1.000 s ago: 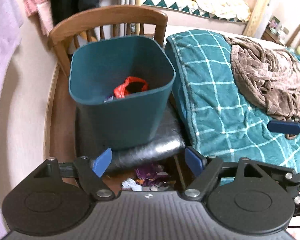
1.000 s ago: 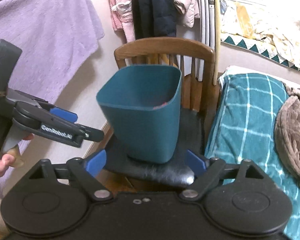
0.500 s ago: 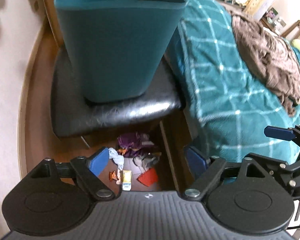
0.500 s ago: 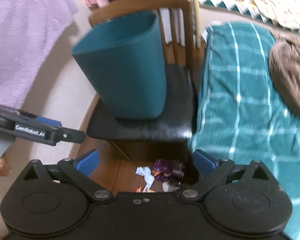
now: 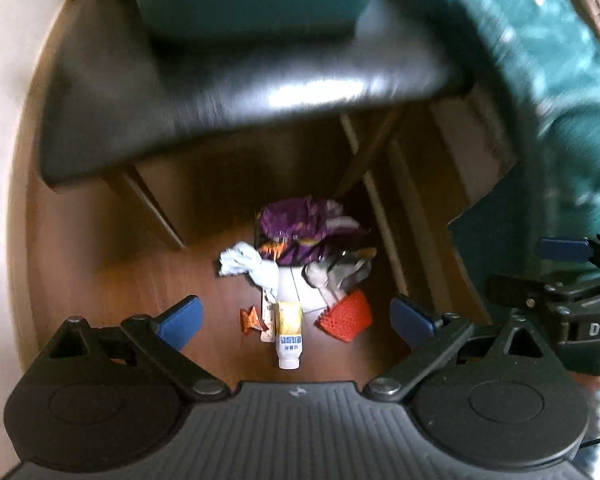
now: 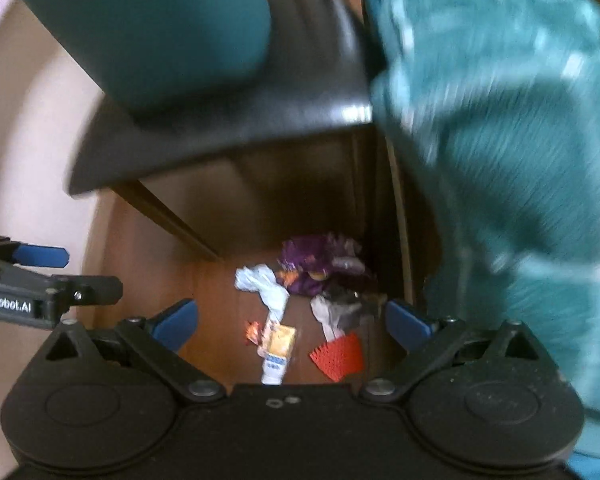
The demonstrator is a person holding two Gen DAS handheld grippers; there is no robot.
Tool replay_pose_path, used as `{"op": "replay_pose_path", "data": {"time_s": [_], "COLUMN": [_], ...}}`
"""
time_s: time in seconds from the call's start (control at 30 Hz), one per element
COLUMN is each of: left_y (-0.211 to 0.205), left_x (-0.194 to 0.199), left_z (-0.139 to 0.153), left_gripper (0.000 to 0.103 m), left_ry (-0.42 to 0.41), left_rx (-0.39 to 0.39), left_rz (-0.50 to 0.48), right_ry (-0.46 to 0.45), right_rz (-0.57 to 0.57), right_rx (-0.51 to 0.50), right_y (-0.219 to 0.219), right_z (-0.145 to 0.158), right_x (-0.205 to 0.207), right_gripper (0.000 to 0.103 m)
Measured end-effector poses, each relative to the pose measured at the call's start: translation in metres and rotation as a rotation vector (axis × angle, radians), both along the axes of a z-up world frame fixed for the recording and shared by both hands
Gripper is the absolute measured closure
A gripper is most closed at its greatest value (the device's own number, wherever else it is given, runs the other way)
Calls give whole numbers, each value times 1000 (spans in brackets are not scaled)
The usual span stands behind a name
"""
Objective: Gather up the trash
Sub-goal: 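Withdraw both tools from the wastebasket and lower toward the trash pile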
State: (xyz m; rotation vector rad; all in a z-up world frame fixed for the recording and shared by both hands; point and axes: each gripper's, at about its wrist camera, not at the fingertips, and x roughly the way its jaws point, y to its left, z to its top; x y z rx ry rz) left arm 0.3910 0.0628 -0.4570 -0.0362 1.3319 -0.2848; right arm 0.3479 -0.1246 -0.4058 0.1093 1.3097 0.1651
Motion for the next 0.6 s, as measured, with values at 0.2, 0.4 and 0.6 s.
{"op": "replay_pose_path", "data": {"time_s": [0.2,0.4,0.6], "left_y": [-16,-19,-29], "left_x": [-16,-30,-40], "left_z": [-115,-227,-318], "left_gripper": [2,2,2], "left_ry": [112,208,274], "left_rx": [1,24,35], "left_rz": [-3,46,36], "right_ry": [69,160,236], "right_rz": [8,103,164], "right_rx": [-32,-101,-119], "right_y": [-5,-2,5], "right_z": [-111,-230,-321], "right_x": [-13,-26,-35], "right_gripper": [3,4,4]}}
